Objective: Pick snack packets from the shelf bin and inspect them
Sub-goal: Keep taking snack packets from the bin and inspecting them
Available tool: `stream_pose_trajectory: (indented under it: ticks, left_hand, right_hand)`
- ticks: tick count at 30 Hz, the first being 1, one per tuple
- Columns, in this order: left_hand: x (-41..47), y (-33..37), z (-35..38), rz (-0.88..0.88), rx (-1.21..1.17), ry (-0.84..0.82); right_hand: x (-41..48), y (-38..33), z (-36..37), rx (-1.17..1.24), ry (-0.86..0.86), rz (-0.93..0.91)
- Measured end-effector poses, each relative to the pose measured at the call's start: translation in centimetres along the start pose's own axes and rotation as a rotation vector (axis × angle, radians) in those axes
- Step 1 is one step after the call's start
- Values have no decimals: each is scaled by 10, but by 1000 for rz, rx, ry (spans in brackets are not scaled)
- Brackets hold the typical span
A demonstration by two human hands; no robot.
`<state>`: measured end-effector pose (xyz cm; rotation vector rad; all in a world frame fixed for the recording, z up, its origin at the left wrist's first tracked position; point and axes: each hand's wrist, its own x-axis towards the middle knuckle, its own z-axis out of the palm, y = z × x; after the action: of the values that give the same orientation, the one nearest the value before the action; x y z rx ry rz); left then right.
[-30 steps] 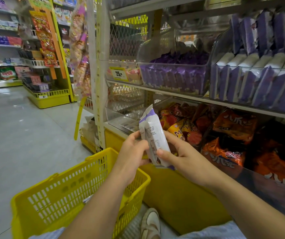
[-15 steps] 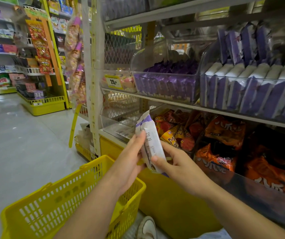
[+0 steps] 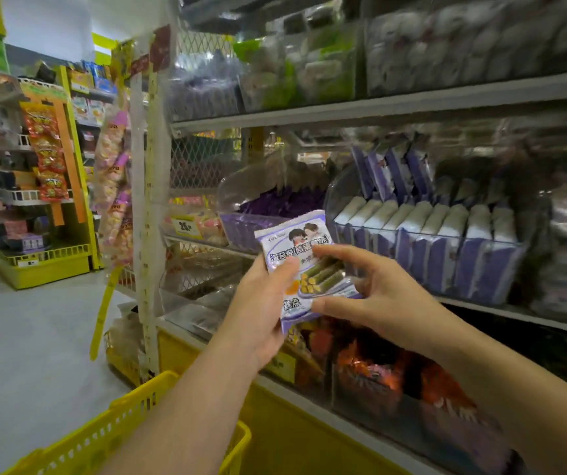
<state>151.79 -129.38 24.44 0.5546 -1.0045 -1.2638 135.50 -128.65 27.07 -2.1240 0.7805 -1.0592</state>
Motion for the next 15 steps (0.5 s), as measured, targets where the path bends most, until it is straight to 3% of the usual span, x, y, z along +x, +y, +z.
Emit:
stream_pose_trajectory:
  ticks: [4,10,15]
  left_hand:
    - [29,13,50,91,312,-116]
    - [69,21,92,241,971,-198]
    - [100,14,111,347,1168,-275]
  right_hand:
    - [4,-21,-49,-217,211,-37]
    - [5,-35,-130,-663,405,100]
    - [13,-40,-174,-950,433,209]
